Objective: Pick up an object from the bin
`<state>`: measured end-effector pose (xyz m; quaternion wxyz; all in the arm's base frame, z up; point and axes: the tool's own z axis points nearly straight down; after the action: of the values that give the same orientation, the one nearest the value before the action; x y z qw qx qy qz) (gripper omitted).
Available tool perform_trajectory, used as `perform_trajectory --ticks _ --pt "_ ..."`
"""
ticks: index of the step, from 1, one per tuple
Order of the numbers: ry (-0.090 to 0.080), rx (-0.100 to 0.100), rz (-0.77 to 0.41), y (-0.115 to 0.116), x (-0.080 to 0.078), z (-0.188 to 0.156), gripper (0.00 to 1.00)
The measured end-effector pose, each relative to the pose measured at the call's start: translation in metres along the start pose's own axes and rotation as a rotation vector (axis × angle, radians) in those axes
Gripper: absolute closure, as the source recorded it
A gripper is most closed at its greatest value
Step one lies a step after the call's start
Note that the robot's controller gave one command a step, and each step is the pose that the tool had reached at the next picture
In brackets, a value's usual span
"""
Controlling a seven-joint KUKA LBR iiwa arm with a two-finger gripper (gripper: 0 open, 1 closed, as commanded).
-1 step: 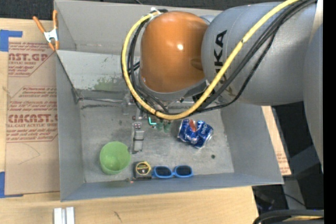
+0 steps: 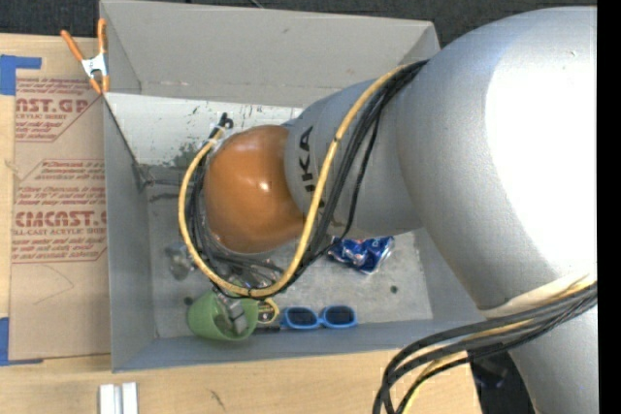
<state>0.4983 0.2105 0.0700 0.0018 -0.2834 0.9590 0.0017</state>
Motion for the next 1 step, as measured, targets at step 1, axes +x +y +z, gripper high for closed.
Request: perform_trajectory --ticks 1 --pt "0.001 0.0 -0.253 0.0241 0.0028 -0.0304 0.0"
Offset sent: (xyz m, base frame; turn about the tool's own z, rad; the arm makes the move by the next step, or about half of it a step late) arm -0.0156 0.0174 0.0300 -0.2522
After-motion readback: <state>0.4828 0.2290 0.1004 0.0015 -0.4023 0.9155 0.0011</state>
